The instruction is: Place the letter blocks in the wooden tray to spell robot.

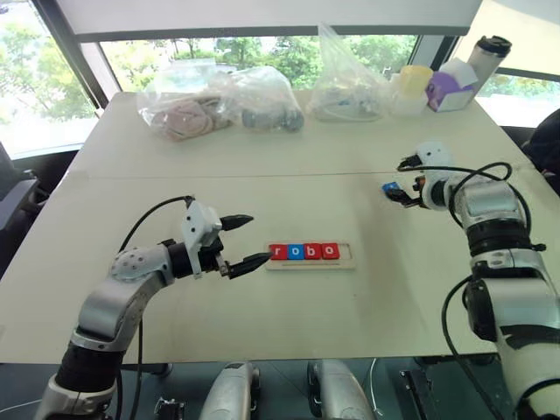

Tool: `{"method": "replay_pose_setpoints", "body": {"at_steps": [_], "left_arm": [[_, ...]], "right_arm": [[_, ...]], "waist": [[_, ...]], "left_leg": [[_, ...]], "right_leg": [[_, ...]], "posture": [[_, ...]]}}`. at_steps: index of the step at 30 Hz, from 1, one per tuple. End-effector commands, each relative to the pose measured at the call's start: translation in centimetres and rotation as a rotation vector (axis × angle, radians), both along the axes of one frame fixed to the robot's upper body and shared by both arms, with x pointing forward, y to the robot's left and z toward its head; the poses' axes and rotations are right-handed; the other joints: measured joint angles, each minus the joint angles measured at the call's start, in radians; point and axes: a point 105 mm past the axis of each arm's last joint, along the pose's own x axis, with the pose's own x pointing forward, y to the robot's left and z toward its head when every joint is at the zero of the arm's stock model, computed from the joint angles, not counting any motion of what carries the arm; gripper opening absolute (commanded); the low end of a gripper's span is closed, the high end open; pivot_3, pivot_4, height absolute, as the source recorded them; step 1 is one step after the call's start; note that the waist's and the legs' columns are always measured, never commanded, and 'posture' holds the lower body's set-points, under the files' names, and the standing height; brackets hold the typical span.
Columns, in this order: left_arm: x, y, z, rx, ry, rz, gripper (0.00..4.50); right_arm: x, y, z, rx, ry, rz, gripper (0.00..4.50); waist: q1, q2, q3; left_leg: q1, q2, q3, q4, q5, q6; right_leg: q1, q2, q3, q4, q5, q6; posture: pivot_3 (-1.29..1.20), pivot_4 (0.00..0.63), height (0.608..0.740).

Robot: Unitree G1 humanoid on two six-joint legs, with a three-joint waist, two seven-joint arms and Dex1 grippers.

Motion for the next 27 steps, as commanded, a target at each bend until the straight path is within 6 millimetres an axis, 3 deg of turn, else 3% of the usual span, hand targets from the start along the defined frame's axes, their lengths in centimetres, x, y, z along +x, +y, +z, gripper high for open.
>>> {"method": "replay_pose_setpoints", "body": {"at_steps": [1,18,21,25,26,27], "left_arm": [[-0.2,-0.3,1.0,-0.012,-0.039,-0.020,4.50],[-0.4,-0.2,1.0,-0.010,-0.039,-0.007,4.50],[-0.5,-0.2,0.9,-0.009,-0.040,-0.006,4.50],[-0.5,-0.1,0.9,-0.008,-0.041,-0.004,4.50],[-0.5,0.0,0.9,-0.008,-0.041,-0.003,4.50],[-0.5,0.0,0.9,-0.008,-0.041,-0.002,4.50]], "right_arm": [[0.9,0.1,2.2,0.040,-0.069,-0.054,4.43],[2.5,2.8,0.4,0.046,-0.063,-0.043,4.43],[2.5,2.7,0.1,0.054,-0.053,-0.056,3.56],[2.4,2.6,-0.3,0.064,-0.028,-0.068,1.43],[2.3,2.6,-0.5,0.068,-0.016,-0.069,1.13],[2.2,2.5,-0.6,0.068,-0.006,-0.074,1.15]], "waist": [[0.000,0.000,0.000],[-0.007,0.000,0.000],[-0.007,0.000,0.000],[-0.006,0.000,0.000],[-0.006,0.000,0.000],[-0.006,0.000,0.000]], "left_leg": [[0.000,0.000,0.000,0.000,0.000,0.000],[0.000,0.000,0.000,0.000,0.000,0.000],[0.000,0.000,0.000,0.000,0.000,0.000],[0.001,0.000,0.000,0.000,0.000,0.000],[0.001,0.000,0.000,0.000,0.000,0.000],[0.001,0.000,0.000,0.000,0.000,0.000]], "right_leg": [[0.000,0.000,0.000,0.000,0.000,0.000],[0.000,0.002,0.000,0.001,0.000,0.000],[0.000,0.002,0.000,0.001,0.000,0.000],[0.001,0.002,0.000,0.001,0.000,0.000],[0.001,0.002,0.000,0.001,0.000,0.000],[0.001,0.002,0.000,0.001,0.000,0.000]], "posture": [[0.00,0.150,0.740],[0.00,0.150,0.740],[0.00,0.150,0.740],[0.00,0.150,0.740],[0.00,0.150,0.740],[0.00,0.150,0.740]]}}
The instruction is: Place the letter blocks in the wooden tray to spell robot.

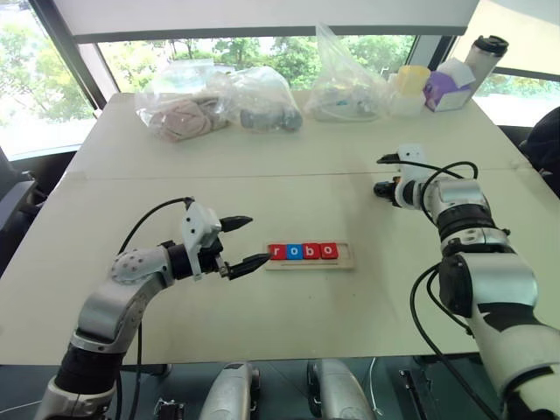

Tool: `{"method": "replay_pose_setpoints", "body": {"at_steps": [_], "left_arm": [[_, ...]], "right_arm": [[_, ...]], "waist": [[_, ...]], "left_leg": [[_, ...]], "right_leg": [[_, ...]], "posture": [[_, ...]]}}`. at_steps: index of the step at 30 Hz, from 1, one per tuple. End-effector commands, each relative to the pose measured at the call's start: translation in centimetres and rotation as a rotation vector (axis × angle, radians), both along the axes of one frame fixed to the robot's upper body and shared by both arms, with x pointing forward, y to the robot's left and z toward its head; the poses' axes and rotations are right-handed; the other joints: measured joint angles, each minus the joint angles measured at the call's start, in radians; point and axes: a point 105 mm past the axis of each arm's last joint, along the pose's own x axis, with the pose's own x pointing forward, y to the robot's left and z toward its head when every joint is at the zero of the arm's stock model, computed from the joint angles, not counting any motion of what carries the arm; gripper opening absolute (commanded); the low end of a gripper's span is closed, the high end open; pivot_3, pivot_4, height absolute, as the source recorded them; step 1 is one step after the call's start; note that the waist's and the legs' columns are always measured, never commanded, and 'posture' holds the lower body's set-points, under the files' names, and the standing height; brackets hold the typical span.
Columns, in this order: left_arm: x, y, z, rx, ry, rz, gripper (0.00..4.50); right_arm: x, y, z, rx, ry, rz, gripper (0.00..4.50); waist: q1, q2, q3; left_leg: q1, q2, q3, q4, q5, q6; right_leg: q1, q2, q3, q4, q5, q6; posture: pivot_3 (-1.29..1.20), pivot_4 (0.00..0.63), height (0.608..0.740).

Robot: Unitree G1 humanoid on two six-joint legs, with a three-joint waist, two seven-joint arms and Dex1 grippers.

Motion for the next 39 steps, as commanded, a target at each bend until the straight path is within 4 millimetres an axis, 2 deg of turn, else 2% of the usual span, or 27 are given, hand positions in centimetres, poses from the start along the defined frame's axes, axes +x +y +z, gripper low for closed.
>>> {"method": "replay_pose_setpoints", "body": {"at_steps": [1,4,6,9,11,14,19,24,29,39], "left_arm": [[-0.5,-0.1,1.1,-0.007,-0.048,-0.011,4.50],[-0.4,-0.1,1.1,-0.009,-0.049,-0.009,4.50],[-0.2,0.0,1.3,-0.012,-0.053,-0.005,4.50],[-0.2,0.1,1.3,-0.015,-0.054,-0.006,4.50],[-0.4,-0.1,1.3,-0.014,-0.059,-0.034,4.50],[-0.9,-0.5,1.4,-0.003,-0.082,-0.090,4.50],[-1.7,-0.5,0.9,0.086,-0.111,-0.199,4.50],[-1.9,-0.1,0.0,0.177,-0.115,-0.275,4.50],[-1.4,0.3,-0.3,0.205,-0.119,-0.275,4.50],[-1.0,0.6,-0.6,0.224,-0.126,-0.270,4.50]], "right_arm": [[-0.1,-0.2,0.3,0.010,0.017,-0.010,1.15],[-0.5,-0.6,0.6,0.014,0.036,-0.012,1.15],[-1.1,-1.2,2.0,0.014,0.046,-0.029,1.15],[-3.3,-0.5,3.6,0.046,0.075,-0.015,1.15],[-6.1,1.1,4.0,0.047,0.099,0.027,1.15],[-9.6,2.9,3.4,0.047,0.086,0.072,1.15],[-12.8,3.8,1.7,0.058,0.018,0.083,1.15],[-14.0,3.3,0.5,0.067,0.030,0.030,1.15],[-15.1,3.2,-0.4,0.056,0.056,0.016,1.15],[-16.3,2.8,-0.2,0.046,0.098,0.030,1.15]], "waist": [[0.000,0.000,0.000],[0.002,0.000,0.000],[0.004,0.000,0.000],[0.009,0.000,0.000],[0.008,0.000,0.000],[0.007,0.001,0.000],[0.005,0.001,0.000],[0.005,0.000,0.000],[0.005,0.000,0.000],[0.005,0.000,0.000]], "left_leg": [[0.000,0.000,0.000,0.000,0.000,0.000],[0.000,0.000,0.000,0.000,0.000,0.000],[0.000,0.000,0.000,0.000,0.000,0.000],[-0.001,0.000,-0.001,0.000,0.000,0.000],[-0.002,0.000,-0.001,-0.001,0.000,0.000],[-0.002,0.001,-0.002,-0.002,0.000,0.000],[-0.002,0.001,-0.002,-0.002,0.000,0.000],[-0.002,0.001,-0.001,-0.001,0.000,0.000],[-0.002,0.001,-0.001,-0.001,0.000,0.001],[-0.001,0.001,-0.001,0.000,0.000,0.001]], "right_leg": [[0.000,0.000,0.000,0.000,0.000,0.000],[0.000,0.000,0.000,0.000,0.000,0.000],[0.000,0.000,0.000,0.000,0.000,0.000],[-0.001,-0.001,0.000,0.000,0.000,0.000],[-0.002,-0.001,0.000,-0.001,0.000,0.000],[-0.003,-0.001,-0.001,0.000,0.000,0.000],[-0.003,-0.001,0.000,0.000,0.000,0.000],[-0.002,-0.001,0.000,0.000,-0.002,-0.005],[-0.002,-0.001,0.000,-0.001,-0.002,-0.004],[0.000,0.000,0.000,-0.001,0.000,0.000]], "posture": [[0.00,0.150,0.740],[0.00,0.150,0.740],[0.00,0.150,0.740],[0.00,0.150,0.740],[0.00,0.150,0.740],[0.00,0.150,0.740],[0.00,0.150,0.740],[0.00,0.150,0.740],[0.00,0.150,0.740],[0.00,0.150,0.740]]}}
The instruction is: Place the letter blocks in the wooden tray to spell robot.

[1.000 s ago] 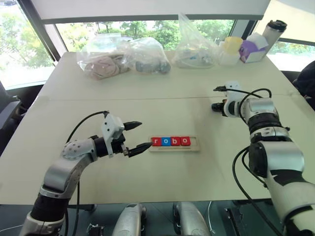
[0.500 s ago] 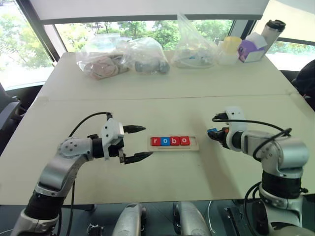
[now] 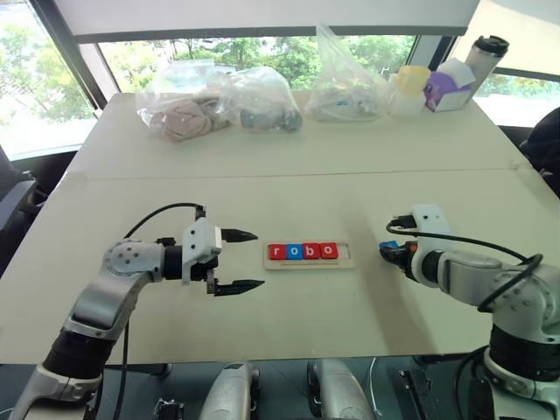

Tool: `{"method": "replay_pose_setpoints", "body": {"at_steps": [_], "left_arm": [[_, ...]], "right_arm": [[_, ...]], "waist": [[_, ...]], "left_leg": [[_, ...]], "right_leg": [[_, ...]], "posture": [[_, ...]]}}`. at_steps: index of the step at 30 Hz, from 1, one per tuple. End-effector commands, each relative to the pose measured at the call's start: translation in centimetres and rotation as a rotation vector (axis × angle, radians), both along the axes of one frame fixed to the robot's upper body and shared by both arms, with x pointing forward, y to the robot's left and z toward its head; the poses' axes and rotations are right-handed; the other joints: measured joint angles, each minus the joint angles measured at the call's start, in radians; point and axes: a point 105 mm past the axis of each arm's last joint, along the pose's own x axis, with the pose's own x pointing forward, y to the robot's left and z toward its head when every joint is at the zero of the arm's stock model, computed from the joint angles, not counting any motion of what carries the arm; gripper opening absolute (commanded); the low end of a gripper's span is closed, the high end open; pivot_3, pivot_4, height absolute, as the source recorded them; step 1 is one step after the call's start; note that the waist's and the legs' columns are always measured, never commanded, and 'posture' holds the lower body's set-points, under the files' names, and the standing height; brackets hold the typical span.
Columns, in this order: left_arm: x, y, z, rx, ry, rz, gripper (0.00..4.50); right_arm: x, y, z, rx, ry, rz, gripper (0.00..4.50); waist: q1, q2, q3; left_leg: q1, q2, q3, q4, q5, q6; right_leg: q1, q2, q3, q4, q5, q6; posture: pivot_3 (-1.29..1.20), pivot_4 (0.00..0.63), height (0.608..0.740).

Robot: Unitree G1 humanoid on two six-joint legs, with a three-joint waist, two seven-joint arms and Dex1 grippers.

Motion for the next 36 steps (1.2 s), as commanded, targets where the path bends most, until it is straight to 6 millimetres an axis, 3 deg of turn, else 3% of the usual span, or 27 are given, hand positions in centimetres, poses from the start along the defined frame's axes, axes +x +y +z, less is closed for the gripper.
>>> {"method": "replay_pose_setpoints", "body": {"at_steps": [1,2,6,8,9,14,16,19,24,28,34,36], "left_arm": [[0.1,0.0,0.7,0.005,-0.045,-0.008,4.50],[0.1,0.0,0.7,0.006,-0.045,-0.008,4.50],[0.3,-0.2,0.7,-0.002,-0.050,-0.003,4.50],[0.3,-0.3,0.8,-0.006,-0.051,0.000,4.50],[0.3,-0.2,0.8,-0.007,-0.051,0.001,4.50],[0.4,-0.2,0.8,-0.013,-0.053,0.007,4.50],[0.5,-0.3,0.8,-0.015,-0.051,0.006,4.50],[0.6,-0.4,0.8,-0.018,-0.051,0.003,4.50],[0.8,-0.5,0.9,-0.018,-0.057,-0.005,4.50],[0.9,-0.6,1.2,-0.022,-0.068,0.001,4.50],[0.5,-0.4,1.3,-0.025,-0.065,0.019,4.50],[0.4,-0.3,1.4,-0.024,-0.064,0.027,4.50]], "right_arm": [[-0.5,0.0,0.9,0.003,-0.014,0.016,1.15],[-0.6,0.1,1.0,0.006,-0.010,0.022,1.15],[-0.8,0.1,1.2,-0.002,0.009,0.025,3.02],[-0.8,-0.1,1.3,-0.005,0.016,0.021,4.18],[-0.8,-0.1,1.4,-0.003,0.020,0.020,4.49],[-0.2,1.0,3.8,-0.037,0.007,0.166,4.49],[-0.3,1.8,6.6,-0.094,-0.020,0.337,4.49],[-0.6,0.9,8.1,-0.216,-0.069,0.541,4.49],[-1.0,-2.5,6.3,-0.467,-0.038,1.008,4.49],[0.7,-5.2,4.2,-0.677,0.030,1.221,4.49],[3.2,-5.9,1.9,-0.847,0.080,1.448,4.49],[3.8,-5.5,1.5,-0.819,0.078,1.479,4.49]], "waist": [[0.000,0.000,0.000],[0.000,0.000,0.000],[0.000,0.000,0.000],[0.000,0.000,0.000],[0.000,0.000,0.000],[-0.002,0.000,0.000],[-0.003,0.002,0.002],[0.010,0.003,0.002],[0.004,0.001,0.002],[-0.008,0.002,0.003],[-0.003,0.001,0.004],[0.000,0.000,0.004]], "left_leg": [[0.000,0.000,0.000,0.000,0.000,0.000],[0.000,0.000,0.000,0.000,0.000,0.000],[0.000,0.000,0.000,0.000,0.000,0.000],[0.000,0.000,0.000,0.001,0.000,0.001],[0.000,0.000,0.000,0.001,0.000,0.001],[0.000,0.000,0.000,0.001,0.001,0.001],[0.000,0.000,0.001,0.001,0.001,0.002],[0.000,0.001,0.000,0.001,0.001,0.002],[0.000,0.001,0.000,0.001,-0.001,0.005],[0.002,0.000,0.008,0.002,-0.002,0.006],[0.005,0.001,0.013,0.002,-0.002,0.006],[0.005,0.001,0.014,0.002,-0.002,0.006]], "right_leg": [[0.000,0.000,0.000,0.000,0.000,0.000],[0.000,0.000,0.000,0.000,0.000,0.000],[0.001,0.001,0.000,0.000,0.000,0.000],[0.001,0.001,0.000,0.000,0.000,0.000],[0.001,0.001,0.000,0.000,0.000,0.001],[0.001,0.001,0.000,0.000,0.000,0.001],[0.001,0.002,0.000,-0.001,0.000,0.001],[0.001,0.004,-0.001,-0.002,-0.001,0.001],[0.005,0.004,-0.004,-0.008,-0.003,0.005],[0.005,0.001,0.001,-0.010,-0.001,0.006],[0.004,0.000,0.005,-0.007,0.001,0.007],[0.002,-0.001,0.006,-0.004,0.001,0.007]], "posture": [[0.00,0.150,0.740],[0.00,0.150,0.740],[0.00,0.150,0.740],[0.00,0.150,0.740],[0.00,0.150,0.740],[0.00,0.150,0.740],[0.00,0.150,0.740],[0.00,0.150,0.740],[0.00,0.150,0.740],[0.00,0.150,0.740],[0.00,0.150,0.740],[0.00,0.150,0.740]]}}
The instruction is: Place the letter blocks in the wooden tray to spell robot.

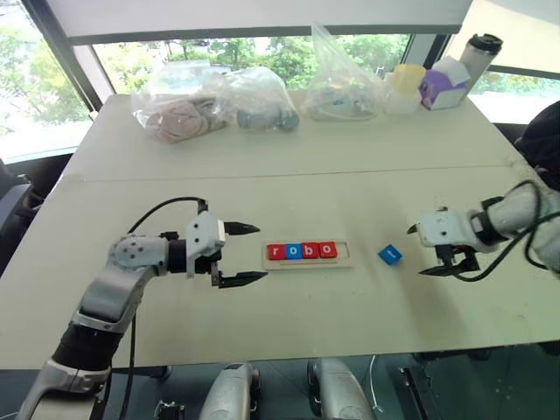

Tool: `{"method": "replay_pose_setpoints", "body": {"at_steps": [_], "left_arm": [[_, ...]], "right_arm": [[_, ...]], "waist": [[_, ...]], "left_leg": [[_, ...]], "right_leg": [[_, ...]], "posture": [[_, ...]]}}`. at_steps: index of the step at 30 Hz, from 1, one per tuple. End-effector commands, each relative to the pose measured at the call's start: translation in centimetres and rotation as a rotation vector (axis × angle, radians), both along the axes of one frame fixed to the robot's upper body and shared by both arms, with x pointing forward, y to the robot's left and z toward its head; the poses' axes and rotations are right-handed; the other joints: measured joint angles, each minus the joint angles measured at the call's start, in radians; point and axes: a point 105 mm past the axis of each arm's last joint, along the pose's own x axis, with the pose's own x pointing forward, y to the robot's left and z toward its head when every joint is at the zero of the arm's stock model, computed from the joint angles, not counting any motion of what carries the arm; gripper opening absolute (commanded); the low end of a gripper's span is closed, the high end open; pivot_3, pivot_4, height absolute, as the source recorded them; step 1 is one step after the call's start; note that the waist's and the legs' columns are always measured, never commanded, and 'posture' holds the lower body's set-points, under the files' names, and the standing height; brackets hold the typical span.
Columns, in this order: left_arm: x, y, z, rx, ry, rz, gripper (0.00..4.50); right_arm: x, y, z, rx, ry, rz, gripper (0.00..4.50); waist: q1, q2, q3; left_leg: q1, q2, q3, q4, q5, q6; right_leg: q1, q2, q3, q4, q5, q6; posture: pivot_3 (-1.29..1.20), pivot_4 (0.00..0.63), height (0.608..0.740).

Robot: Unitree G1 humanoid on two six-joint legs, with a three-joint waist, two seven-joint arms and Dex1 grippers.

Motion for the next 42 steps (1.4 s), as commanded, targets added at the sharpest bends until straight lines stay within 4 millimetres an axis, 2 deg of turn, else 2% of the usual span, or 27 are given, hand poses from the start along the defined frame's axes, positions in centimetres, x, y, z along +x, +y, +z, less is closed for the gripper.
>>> {"method": "replay_pose_setpoints", "body": {"at_steps": [1,6,14,19,25,26,28,33,34,38,42], "left_arm": [[-0.4,0.1,1.1,-0.007,-0.041,0.004,4.50],[-0.7,0.4,1.2,-0.006,-0.037,0.027,4.50],[-0.9,0.6,1.4,-0.004,-0.036,0.044,4.50],[-0.9,0.6,1.5,-0.005,-0.041,0.050,4.50],[-0.9,0.7,1.6,-0.008,-0.042,0.055,4.50],[-0.9,0.7,1.6,-0.008,-0.042,0.055,4.50],[-0.9,0.7,1.6,-0.009,-0.043,0.055,4.50],[-0.8,0.6,1.6,-0.010,-0.044,0.056,4.50],[-0.8,0.6,1.6,-0.009,-0.045,0.056,4.50],[-0.8,0.6,1.6,-0.012,-0.047,0.056,4.50],[-0.8,0.6,1.6,-0.014,-0.048,0.055,4.50]], "right_arm": [[0.9,0.0,0.4,-0.003,0.012,0.051,4.49],[1.9,0.8,0.4,0.052,0.053,0.069,4.49],[2.0,2.5,0.5,0.104,0.120,0.115,4.49],[2.2,2.9,0.5,0.097,0.126,0.126,4.49],[2.5,2.5,-0.3,0.045,0.124,0.130,4.49],[2.5,2.4,-0.4,0.040,0.125,0.126,4.10],[2.6,2.2,-0.6,0.028,0.125,0.123,3.72],[2.9,2.9,-0.5,0.058,0.131,0.124,1.31],[2.9,3.1,-0.4,0.070,0.134,0.127,1.15],[2.4,4.4,0.3,0.127,0.152,0.150,1.15],[2.2,4.6,0.4,0.158,0.194,0.035,1.15]], "waist": [[0.002,-0.001,0.000],[0.001,-0.002,0.001],[-0.003,-0.002,0.001],[-0.002,-0.002,0.001],[-0.001,-0.002,0.001],[-0.001,-0.002,0.001],[-0.002,-0.002,0.001],[-0.006,-0.002,0.001],[-0.007,-0.002,0.001],[-0.007,-0.002,0.001],[-0.002,-0.002,0.001]], "left_leg": [[0.000,0.000,0.000,0.000,0.000,0.000],[0.005,0.000,0.000,0.000,0.000,0.000],[0.009,0.000,0.000,-0.002,0.000,-0.001],[0.009,0.000,0.000,-0.002,0.000,-0.001],[0.009,0.000,0.000,-0.002,0.000,-0.001],[0.009,0.000,0.000,-0.002,0.000,-0.001],[0.009,0.000,0.000,-0.002,0.000,-0.001],[0.012,0.000,0.002,-0.002,0.000,-0.002],[0.013,0.000,0.002,-0.002,0.000,-0.002],[0.013,0.001,0.002,-0.002,0.000,-0.002],[0.012,0.001,0.002,-0.003,0.000,-0.002]], "right_leg": [[0.000,0.000,0.000,0.000,0.000,0.000],[0.004,-0.002,0.002,0.001,-0.002,-0.004],[0.005,-0.003,0.004,0.002,-0.002,-0.005],[0.005,-0.004,0.004,0.002,-0.002,-0.006],[0.005,-0.004,0.004,0.002,-0.001,-0.006],[0.005,-0.004,0.004,0.002,-0.001,-0.006],[0.006,-0.004,0.004,0.002,-0.001,-0.007],[0.008,-0.004,0.004,0.002,0.000,-0.009],[0.008,-0.004,0.004,0.002,0.001,-0.010],[0.007,-0.004,0.004,0.003,0.001,-0.010],[0.005,-0.004,0.004,0.003,0.001,-0.010]], "posture": [[0.00,0.150,0.740],[0.00,0.150,0.740],[0.00,0.150,0.740],[0.00,0.150,0.740],[0.00,0.150,0.740],[0.00,0.150,0.740],[0.00,0.150,0.740],[0.00,0.150,0.740],[0.00,0.150,0.740],[0.00,0.150,0.740],[0.00,0.150,0.740]]}}
